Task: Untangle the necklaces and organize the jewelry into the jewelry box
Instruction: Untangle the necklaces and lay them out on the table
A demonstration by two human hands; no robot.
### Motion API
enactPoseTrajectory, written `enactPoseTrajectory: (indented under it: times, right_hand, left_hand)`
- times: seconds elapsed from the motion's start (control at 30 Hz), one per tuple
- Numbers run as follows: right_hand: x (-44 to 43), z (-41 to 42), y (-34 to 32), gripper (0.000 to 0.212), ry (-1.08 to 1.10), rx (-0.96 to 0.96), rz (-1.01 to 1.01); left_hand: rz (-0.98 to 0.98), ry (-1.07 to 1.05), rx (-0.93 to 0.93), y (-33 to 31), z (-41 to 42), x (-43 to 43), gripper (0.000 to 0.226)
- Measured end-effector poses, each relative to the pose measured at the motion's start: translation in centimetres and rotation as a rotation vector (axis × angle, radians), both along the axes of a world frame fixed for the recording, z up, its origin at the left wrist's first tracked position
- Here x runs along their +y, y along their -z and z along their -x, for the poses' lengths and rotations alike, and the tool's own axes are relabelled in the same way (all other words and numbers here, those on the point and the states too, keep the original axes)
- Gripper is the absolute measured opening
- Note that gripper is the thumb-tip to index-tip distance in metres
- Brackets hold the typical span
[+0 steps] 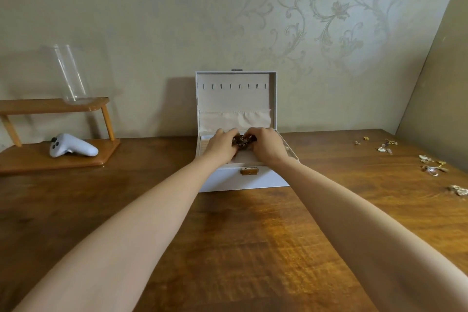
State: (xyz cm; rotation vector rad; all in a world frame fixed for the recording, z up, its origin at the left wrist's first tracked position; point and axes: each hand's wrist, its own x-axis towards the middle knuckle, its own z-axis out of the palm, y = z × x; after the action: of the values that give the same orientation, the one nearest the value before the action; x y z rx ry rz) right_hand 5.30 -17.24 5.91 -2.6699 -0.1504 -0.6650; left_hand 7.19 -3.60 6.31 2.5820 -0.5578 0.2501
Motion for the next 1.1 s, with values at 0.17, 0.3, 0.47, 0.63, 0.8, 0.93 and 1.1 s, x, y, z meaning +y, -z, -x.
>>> enactPoseTrajectory:
  times: [0.17, 0.3, 0.47, 0.63, 0.8, 0.93, 1.1]
  right_hand:
    - [0.9, 1.7, -1.4, 0.030, -0.047, -0.070, -0.504]
    - [1.4, 4.7, -5.8, 0.028, -0.204, -0.028, -0.835]
    - [1.8, 8.6, -9.8, 0.023, -0.345, 0.123, -0.938]
    - [1.9, 11.1, -9.3, 0.013, -0.429, 0.341, -0.995]
    - [2.2, 12.8, -7.9, 0.011, -0.492, 0.433, -1.063]
    - [2.7, 14.1, -8.0, 0.012, -0.566, 0.457, -1.067]
    - [3.3, 15.2, -9.7, 0.021, -0.625, 0.437, -1.080]
  left_hand:
    - [0.474, 0.030, 0.072, -1.6, 1.8, 0.1, 0.020]
    - [0.701, 0.157, 0.151, -5.0, 3.8, 1.5, 0.015]
    - [0.795, 0.249, 0.168, -7.6, 8.0, 3.2, 0.011]
    - [0.780, 0.209, 0.201, -6.9, 11.3, 4.3, 0.020]
    - [0.740, 0.195, 0.251, -5.9, 13.5, 5.1, 0.031]
    - [0.733, 0.179, 0.239, -6.2, 15.0, 5.4, 0.047]
    - [0.799, 0.221, 0.207, -7.7, 16.4, 5.1, 0.048]
